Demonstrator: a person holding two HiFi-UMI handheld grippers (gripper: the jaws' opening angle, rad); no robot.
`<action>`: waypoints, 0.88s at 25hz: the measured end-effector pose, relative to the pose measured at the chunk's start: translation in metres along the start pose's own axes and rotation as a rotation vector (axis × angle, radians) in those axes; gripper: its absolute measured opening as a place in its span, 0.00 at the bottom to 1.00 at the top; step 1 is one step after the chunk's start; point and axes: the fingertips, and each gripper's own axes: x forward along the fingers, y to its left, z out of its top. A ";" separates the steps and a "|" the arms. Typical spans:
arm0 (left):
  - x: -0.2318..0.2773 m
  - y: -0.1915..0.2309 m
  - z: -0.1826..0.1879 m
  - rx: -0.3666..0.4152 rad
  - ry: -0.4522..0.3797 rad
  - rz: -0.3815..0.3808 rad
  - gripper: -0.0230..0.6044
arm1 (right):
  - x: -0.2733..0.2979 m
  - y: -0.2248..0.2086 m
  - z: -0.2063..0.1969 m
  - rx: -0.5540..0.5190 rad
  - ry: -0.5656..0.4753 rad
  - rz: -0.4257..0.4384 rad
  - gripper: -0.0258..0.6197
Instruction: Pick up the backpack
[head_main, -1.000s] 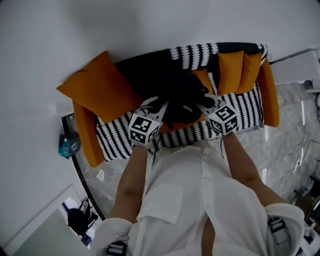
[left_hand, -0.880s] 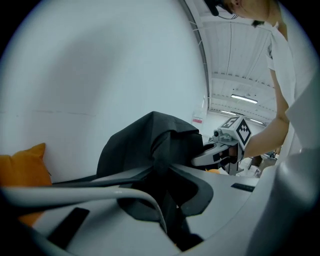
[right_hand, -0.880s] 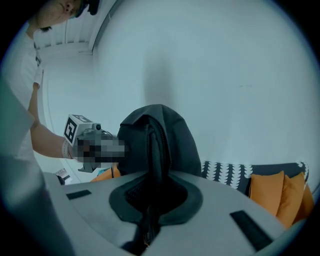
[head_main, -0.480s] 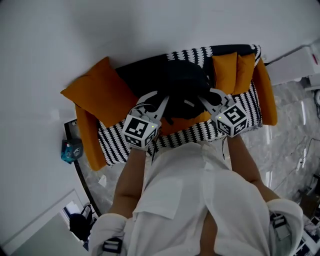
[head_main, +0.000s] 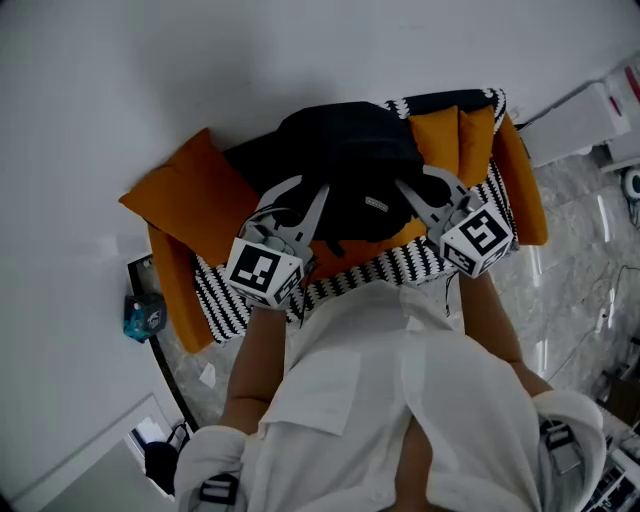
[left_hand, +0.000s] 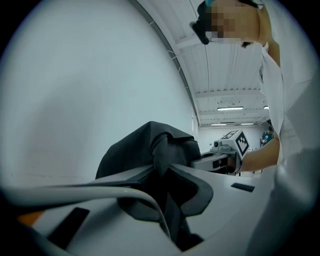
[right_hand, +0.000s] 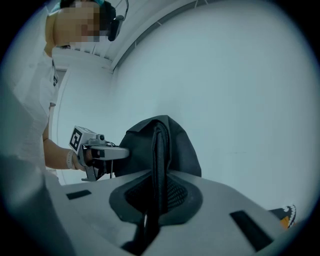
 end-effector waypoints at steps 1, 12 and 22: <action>0.000 -0.002 0.005 0.002 -0.012 -0.004 0.12 | -0.003 0.000 0.005 -0.006 -0.010 -0.001 0.08; 0.003 -0.019 0.034 0.011 -0.076 -0.043 0.12 | -0.028 0.001 0.034 -0.013 -0.086 -0.003 0.08; 0.006 -0.026 0.039 0.005 -0.092 -0.074 0.12 | -0.038 0.001 0.039 -0.028 -0.092 -0.026 0.08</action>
